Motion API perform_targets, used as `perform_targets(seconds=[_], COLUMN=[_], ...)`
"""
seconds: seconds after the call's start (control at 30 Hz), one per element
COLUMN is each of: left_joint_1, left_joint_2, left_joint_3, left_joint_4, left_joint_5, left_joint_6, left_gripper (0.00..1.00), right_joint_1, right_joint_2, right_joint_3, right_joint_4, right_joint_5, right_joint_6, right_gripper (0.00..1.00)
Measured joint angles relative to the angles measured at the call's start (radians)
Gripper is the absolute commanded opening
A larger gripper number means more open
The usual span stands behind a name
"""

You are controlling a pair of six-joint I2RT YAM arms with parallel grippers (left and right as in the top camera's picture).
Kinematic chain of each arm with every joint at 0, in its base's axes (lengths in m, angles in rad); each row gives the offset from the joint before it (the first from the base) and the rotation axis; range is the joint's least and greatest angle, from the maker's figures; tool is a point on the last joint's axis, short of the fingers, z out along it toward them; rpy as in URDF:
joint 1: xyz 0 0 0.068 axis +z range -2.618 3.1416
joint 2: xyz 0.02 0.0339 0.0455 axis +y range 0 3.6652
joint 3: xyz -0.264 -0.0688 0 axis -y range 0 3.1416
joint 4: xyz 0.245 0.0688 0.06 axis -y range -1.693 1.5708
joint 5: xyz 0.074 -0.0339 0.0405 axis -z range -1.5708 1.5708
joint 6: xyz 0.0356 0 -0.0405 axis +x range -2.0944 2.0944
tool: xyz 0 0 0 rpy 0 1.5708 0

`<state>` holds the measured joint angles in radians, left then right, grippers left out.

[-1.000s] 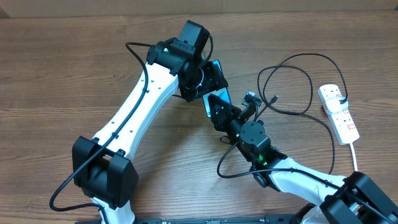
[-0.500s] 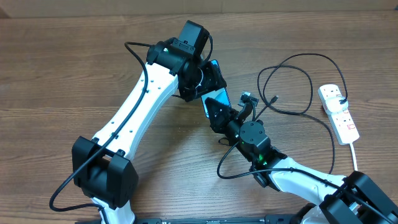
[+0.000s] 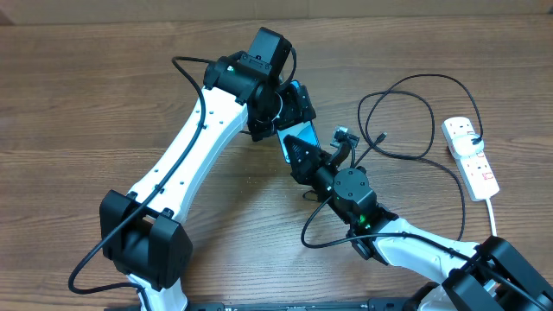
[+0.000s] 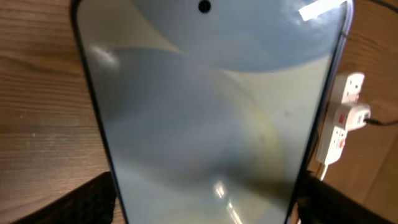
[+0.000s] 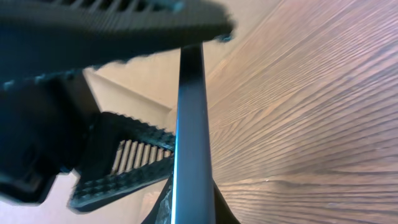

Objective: Plug charger to phone and switch on socket
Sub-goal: 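Release the phone from the left gripper and pull the left arm away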

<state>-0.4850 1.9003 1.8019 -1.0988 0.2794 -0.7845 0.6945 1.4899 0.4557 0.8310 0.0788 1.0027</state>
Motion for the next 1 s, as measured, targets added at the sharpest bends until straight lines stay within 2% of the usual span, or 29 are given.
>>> perform_targets(seconds=[0.07, 0.3, 0.63, 0.8, 1.0], left_joint_1=[0.000, 0.066, 0.397, 0.577, 0.733], left_joint_2=[0.000, 0.000, -0.002, -0.021, -0.057], left_joint_3=[0.000, 0.000, 0.035, 0.036, 0.038], left_joint_4=[0.001, 0.008, -0.061, -0.190, -0.312], left_joint_5=[-0.021, -0.014, 0.170, 0.208, 0.220], left_joint_6=[0.000, 0.002, 0.098, 0.184, 0.292], left_gripper=[1.00, 1.00, 1.00, 1.00, 1.00], right_joint_1=[0.001, 0.001, 0.001, 0.001, 0.001], right_joint_2=[0.000, 0.000, 0.000, 0.000, 0.000], right_joint_3=[0.000, 0.000, 0.000, 0.000, 0.000], right_joint_4=[0.000, -0.012, -0.054, -0.050, -0.045], right_joint_5=[-0.021, -0.127, -0.397, -0.596, -0.728], right_joint_6=[-0.004, -0.008, 0.113, 0.295, 0.611], right_gripper=[0.04, 0.04, 0.04, 0.04, 0.04])
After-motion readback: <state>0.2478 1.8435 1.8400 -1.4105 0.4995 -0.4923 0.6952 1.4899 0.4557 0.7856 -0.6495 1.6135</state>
